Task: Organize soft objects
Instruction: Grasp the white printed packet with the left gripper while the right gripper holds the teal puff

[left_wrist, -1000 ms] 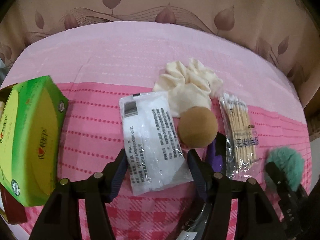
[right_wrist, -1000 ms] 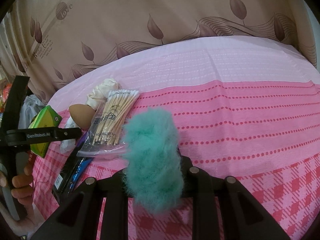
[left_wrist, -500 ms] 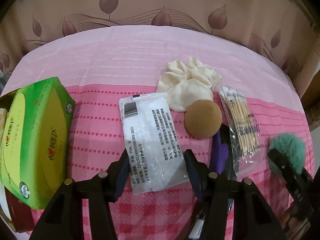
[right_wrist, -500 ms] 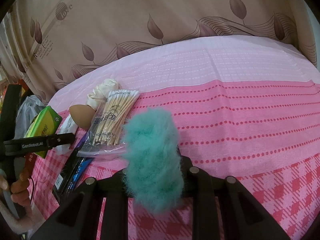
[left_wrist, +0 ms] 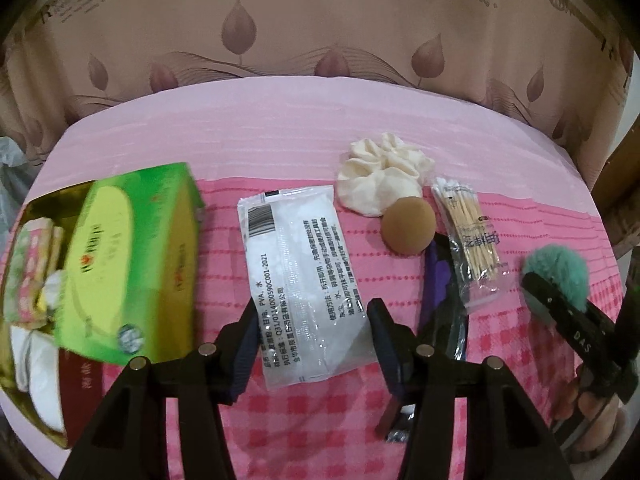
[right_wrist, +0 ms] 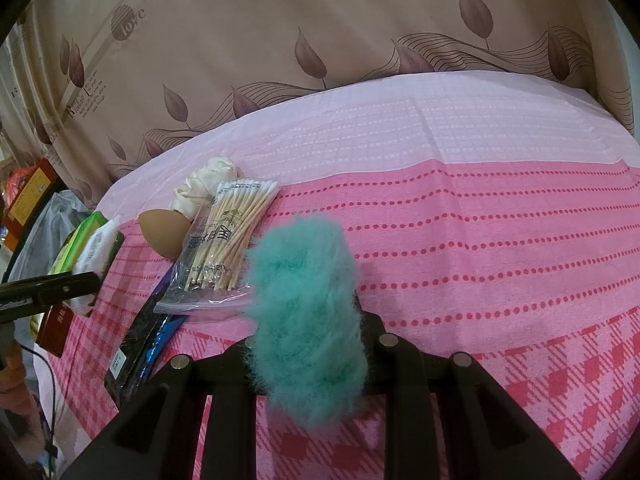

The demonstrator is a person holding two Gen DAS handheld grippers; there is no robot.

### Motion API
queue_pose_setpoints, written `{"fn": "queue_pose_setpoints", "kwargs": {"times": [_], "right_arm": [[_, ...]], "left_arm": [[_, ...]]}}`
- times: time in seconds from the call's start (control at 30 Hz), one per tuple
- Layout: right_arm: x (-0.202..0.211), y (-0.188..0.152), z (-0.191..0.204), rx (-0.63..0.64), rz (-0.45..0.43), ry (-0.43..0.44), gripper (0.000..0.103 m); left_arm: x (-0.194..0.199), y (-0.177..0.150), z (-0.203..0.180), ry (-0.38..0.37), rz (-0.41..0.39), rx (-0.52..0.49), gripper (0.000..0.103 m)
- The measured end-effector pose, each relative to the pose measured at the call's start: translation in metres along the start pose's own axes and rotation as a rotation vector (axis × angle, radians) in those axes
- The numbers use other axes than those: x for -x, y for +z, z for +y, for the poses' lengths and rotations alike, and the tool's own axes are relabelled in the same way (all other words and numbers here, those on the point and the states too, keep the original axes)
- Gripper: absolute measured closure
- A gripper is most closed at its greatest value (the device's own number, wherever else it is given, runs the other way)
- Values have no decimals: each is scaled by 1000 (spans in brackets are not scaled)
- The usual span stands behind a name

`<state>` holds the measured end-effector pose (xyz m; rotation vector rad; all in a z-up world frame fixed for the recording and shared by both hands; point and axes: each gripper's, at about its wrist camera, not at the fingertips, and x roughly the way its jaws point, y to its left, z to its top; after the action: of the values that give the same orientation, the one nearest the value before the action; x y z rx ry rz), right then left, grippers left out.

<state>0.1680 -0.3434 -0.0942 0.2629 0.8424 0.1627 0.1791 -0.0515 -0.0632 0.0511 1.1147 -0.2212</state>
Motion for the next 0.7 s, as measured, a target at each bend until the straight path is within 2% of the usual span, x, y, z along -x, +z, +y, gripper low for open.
{"fn": "queue_pose_setpoints", "kwargs": {"times": [0.33,0.7], "right_arm": [[0,0,-1,1,0,-1,82],[0,-1,-2,5,0,-6,82]], "left_arm": [[42,-13,34,45,-34,4,50],[78,-10,110,169,-92,65,50]]}}
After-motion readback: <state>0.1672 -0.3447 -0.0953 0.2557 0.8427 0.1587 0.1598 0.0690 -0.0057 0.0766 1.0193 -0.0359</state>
